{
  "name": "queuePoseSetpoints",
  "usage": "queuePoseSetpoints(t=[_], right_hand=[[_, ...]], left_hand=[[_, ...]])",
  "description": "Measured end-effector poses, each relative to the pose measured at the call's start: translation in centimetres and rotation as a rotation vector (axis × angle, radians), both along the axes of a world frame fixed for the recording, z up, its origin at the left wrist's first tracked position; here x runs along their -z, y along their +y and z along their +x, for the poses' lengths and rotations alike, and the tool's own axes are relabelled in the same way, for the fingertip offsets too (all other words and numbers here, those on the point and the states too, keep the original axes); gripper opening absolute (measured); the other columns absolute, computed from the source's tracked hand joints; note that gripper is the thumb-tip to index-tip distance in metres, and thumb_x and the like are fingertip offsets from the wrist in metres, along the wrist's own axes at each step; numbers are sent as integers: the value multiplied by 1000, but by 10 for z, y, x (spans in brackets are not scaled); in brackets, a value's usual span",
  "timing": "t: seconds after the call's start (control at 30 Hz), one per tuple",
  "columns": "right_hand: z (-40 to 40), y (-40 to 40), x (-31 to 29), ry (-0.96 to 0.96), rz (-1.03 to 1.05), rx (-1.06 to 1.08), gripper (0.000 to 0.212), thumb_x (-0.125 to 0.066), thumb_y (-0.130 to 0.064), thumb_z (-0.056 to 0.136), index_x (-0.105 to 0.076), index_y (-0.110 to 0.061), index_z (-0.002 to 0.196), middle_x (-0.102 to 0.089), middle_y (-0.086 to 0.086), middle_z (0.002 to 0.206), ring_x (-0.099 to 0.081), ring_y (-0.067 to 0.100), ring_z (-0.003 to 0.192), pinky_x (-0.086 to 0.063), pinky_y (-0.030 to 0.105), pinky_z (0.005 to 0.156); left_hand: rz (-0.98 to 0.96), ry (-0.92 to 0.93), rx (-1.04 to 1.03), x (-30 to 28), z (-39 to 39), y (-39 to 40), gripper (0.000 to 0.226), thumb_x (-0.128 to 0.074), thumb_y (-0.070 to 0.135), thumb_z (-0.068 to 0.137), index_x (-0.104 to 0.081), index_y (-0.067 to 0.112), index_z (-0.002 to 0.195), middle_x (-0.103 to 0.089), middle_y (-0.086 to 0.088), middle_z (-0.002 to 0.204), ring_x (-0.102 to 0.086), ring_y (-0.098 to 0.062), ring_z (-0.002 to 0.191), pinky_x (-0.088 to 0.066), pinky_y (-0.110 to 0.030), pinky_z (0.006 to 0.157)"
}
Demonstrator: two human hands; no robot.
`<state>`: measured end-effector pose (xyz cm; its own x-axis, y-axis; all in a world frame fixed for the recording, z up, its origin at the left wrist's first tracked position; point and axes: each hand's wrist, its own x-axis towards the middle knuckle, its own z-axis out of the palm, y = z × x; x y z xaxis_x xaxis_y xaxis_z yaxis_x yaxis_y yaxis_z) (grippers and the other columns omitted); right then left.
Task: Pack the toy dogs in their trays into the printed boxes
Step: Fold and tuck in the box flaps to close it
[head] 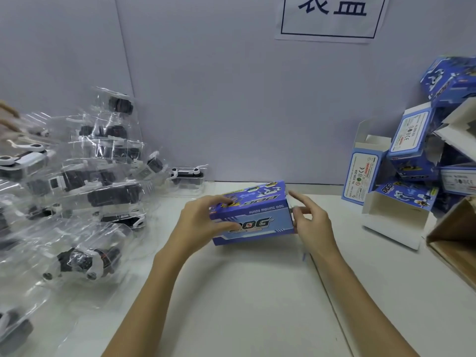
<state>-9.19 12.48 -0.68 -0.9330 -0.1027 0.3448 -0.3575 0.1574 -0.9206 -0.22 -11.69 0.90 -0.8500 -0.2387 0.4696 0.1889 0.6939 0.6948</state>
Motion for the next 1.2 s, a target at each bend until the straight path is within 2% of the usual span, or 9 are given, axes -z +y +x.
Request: queuePoseSetpoints(t=[0.07, 0.17, 0.3, 0.4, 0.6, 0.77, 0.93, 1.13, 1.2], right_hand=[[-3, 6, 4, 17, 156, -88, 71, -62, -5, 103, -41, -50, 153, -59, 8, 121, -67, 23, 102, -64, 30, 64], [0, 3, 9, 30, 336, -169, 93, -80, -15, 91, -28, -47, 161, -51, 4, 125, -63, 20, 110, -64, 28, 80], [2, 8, 8, 106, 196, -234, 73, -94, -25, 77, -54, -37, 137, -55, -11, 142, -56, 6, 128, -46, 23, 105], [4, 10, 1, -23, -132, -263, 56, -85, -44, 79, -67, -18, 125, -76, -1, 119, -71, 24, 116, -59, 35, 96], [9, -4, -2, -172, -314, -160, 45, -54, -69, 91, -66, -38, 121, -78, -11, 113, -73, 21, 113, -56, 50, 103], [14, -6, -3, -147, -385, -188, 48, -45, -70, 91, -64, -43, 126, -75, -17, 120, -70, 14, 119, -59, 39, 96], [15, -9, 2, -191, -384, -256, 56, -49, -76, 93, -55, -44, 140, -68, -18, 135, -61, 17, 133, -47, 44, 115], [13, -12, 1, -250, -409, -300, 39, -51, -52, 103, -55, -39, 140, -72, -12, 130, -70, 13, 120, -59, 28, 89], [12, -9, 0, -262, -413, -271, 40, -57, -53, 100, -58, -33, 136, -74, -7, 127, -74, 17, 112, -60, 31, 85]], left_hand=[[133, 20, 3, -3, 0, 1, 45, -96, 38, 69, -78, 31, 110, -74, 18, 103, -70, -4, 91, -60, -27, 79], [368, 33, 0, -6, 0, 1, 49, -89, 51, 67, -76, 33, 112, -76, 11, 105, -75, -11, 90, -65, -31, 70], [623, 97, 40, -5, -3, -2, 42, -82, 51, 78, -75, 31, 114, -79, 8, 104, -76, -13, 92, -61, -25, 71], [773, 59, 187, -11, -1, -1, 46, -65, 70, 87, -77, 34, 112, -79, 7, 109, -73, -9, 97, -52, -23, 79], [647, -19, 370, 7, -6, 27, 66, -74, 43, 93, -45, 34, 152, -71, 2, 133, -72, -22, 115, -60, -32, 93], [696, 44, 328, 17, -8, 45, 53, -70, 49, 92, -58, 30, 140, -73, 6, 128, -70, -16, 117, -54, -17, 88], [710, -8, 340, 19, -12, 32, 57, -66, 58, 91, -58, 31, 141, -71, 7, 131, -68, -15, 121, -51, -33, 101], [871, -81, 318, 15, -16, 23, 47, -62, 59, 90, -65, 21, 117, -72, 17, 109, -67, 1, 102, -44, -29, 98], [945, -42, 335, 15, -18, 20, 45, -67, 49, 91, -64, 19, 126, -73, 11, 112, -68, -5, 106, -45, -35, 103]])
